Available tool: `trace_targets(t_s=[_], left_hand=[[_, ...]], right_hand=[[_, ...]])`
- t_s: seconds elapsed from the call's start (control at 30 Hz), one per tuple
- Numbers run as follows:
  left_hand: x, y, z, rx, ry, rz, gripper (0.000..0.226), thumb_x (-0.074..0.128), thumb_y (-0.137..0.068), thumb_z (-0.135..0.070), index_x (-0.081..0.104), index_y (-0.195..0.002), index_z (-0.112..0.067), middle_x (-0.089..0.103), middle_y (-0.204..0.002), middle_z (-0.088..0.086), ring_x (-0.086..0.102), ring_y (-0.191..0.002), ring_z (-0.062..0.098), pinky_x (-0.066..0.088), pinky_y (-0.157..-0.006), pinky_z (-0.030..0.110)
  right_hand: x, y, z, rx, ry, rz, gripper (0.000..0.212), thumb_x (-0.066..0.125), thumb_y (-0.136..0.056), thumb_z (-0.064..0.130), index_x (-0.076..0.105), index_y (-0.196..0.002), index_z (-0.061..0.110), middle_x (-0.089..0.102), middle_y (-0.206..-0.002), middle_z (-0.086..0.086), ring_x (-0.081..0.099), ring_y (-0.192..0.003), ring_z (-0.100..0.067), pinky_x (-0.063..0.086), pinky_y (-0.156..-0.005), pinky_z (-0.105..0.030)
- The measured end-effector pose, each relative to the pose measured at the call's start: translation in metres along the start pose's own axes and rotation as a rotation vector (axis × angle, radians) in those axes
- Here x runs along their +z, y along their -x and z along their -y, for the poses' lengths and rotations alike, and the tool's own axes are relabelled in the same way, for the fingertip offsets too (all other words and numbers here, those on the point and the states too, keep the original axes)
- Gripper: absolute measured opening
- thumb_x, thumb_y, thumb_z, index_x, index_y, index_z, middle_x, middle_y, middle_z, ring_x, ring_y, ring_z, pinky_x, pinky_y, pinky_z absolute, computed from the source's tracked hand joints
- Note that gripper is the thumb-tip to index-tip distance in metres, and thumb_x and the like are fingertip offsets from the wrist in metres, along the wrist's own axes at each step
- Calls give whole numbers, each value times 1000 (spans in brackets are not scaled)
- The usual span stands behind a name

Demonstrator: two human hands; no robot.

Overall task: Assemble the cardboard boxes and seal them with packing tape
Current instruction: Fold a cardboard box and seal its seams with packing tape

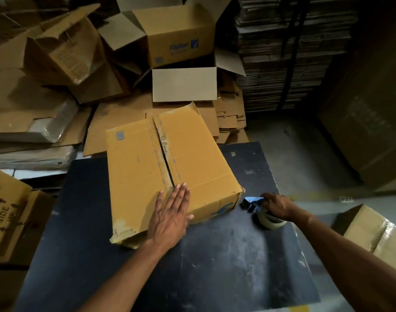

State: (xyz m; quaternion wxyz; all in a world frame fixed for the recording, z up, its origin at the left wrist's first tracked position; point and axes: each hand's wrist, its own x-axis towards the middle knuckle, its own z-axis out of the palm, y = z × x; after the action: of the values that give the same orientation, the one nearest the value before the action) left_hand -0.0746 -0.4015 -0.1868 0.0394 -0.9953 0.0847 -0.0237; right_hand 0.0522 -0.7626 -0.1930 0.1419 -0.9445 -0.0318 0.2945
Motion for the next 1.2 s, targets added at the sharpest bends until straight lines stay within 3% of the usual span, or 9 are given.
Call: trace_targets(t_s=[0.27,0.47,0.53,0.63,0.73,0.83,0.9,1.07,1.2], left_hand=[[-18,-2,-16,-86,73,68,77,48,-104,-48,14,-165,-15,3,-172,5,4,-160,25,9,-128,57],[-30,8,-60,127,375,-424,29,63,-98,-23,74,-123,-12,71,-117,3,64,-103,17,56,-84,35],[-39,8,-79,-77,642,-216,26,61,-101,-34,77,-115,-18,72,-103,-7,64,-88,9,56,-77,31],[-41,14,-106,-716,1193,394,61,49,-94,-75,73,-110,-21,75,-101,-4,68,-84,16,59,-77,36],[-45,22,-115,-1195,1732,612,94,39,-81,-91,70,-114,-9,78,-103,13,72,-86,29,57,-67,36],[-63,23,-111,-1239,1923,623,104,31,-81,-93,71,-117,-4,79,-102,17,72,-88,31,58,-71,39],[-80,22,-100,-1165,2012,614,104,25,-85,-91,71,-120,-5,78,-106,17,72,-88,30,56,-78,40],[-120,40,-60,-1035,2035,499,78,45,-94,-74,70,-123,-5,77,-110,18,72,-101,32,54,-93,46],[-141,61,-26,-1106,2120,282,54,55,-98,-55,72,-119,-8,79,-105,13,74,-94,29,50,-92,43]], right_hand=[[23,-2,-12,-93,308,-79,35,61,-87,29,63,-122,24,69,-112,-7,68,-104,-32,51,-76,-35],[43,21,-14,-154,186,2,31,64,-89,21,65,-119,23,63,-104,-3,68,-103,-29,54,-81,-36],[41,35,-9,-201,126,2,42,67,-93,27,60,-135,23,57,-107,-2,64,-106,-27,49,-83,-32],[31,64,4,-327,44,-27,52,65,-98,34,51,-148,31,56,-112,-3,60,-103,-21,41,-82,-22],[22,93,21,-523,-40,-62,62,68,-98,27,40,-152,40,49,-108,5,47,-96,-9,31,-77,-6],[18,113,38,-611,-6,-86,67,64,-99,31,30,-155,47,50,-118,4,53,-101,-13,33,-83,-5],[19,122,54,-655,138,-148,74,54,-97,42,16,-161,47,51,-122,1,53,-105,-20,41,-90,-21],[12,138,104,-787,494,-463,84,48,-94,64,14,-165,33,50,-108,-3,47,-91,-22,48,-74,-38],[-12,150,160,-871,458,-287,96,55,-96,54,-14,-161,40,43,-124,-5,57,-89,-24,57,-74,-42]])
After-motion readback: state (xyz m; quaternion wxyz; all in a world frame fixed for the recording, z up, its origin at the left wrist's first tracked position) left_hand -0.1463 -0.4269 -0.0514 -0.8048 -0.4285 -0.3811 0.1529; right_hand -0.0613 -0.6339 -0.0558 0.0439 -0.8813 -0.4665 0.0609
